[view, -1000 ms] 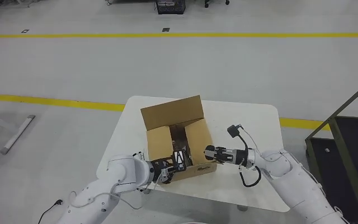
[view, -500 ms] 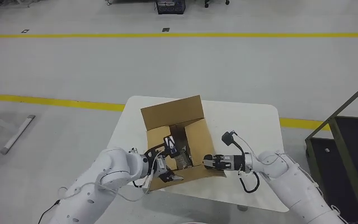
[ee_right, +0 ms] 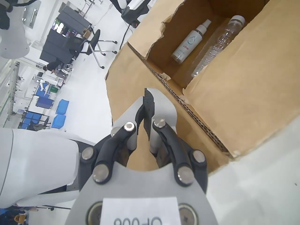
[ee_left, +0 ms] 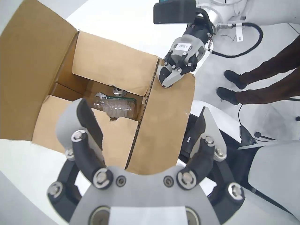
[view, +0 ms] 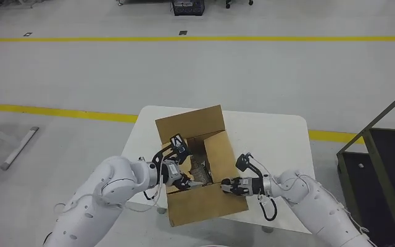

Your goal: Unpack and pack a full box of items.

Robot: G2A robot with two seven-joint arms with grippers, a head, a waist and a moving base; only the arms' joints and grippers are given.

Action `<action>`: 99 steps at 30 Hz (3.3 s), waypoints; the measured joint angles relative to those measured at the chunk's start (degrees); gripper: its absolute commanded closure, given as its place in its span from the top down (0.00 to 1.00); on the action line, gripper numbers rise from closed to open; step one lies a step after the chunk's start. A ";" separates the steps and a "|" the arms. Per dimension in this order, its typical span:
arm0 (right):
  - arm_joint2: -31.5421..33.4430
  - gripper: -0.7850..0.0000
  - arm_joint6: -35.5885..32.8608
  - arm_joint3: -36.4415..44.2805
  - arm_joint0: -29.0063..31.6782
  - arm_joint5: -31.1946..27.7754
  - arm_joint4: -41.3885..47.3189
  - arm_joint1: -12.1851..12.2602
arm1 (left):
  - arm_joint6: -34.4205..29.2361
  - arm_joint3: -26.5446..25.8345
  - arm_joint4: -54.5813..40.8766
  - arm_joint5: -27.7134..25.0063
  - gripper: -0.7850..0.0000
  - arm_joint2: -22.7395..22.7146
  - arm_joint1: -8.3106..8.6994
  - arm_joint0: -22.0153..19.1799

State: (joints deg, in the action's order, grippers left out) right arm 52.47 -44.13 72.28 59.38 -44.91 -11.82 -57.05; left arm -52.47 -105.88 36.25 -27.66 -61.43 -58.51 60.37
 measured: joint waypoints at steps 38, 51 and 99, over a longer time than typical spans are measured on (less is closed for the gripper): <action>2.25 0.00 19.74 -5.30 4.91 1.08 -11.49 -1.88 | 4.82 7.19 14.41 15.92 1.00 3.52 -1.38 -2.82; 14.14 0.00 30.78 2.93 10.56 4.95 -17.88 0.63 | 5.03 9.11 32.79 21.40 1.00 11.79 -2.93 -3.28; 19.38 0.00 28.47 6.91 15.06 5.23 -17.46 0.67 | 3.80 23.45 43.02 25.27 0.00 15.75 -10.73 -7.34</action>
State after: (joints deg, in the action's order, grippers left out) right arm 71.85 -15.66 79.19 74.43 -39.68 -29.28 -56.38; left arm -48.67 -82.44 79.27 -2.39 -45.68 -69.24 53.03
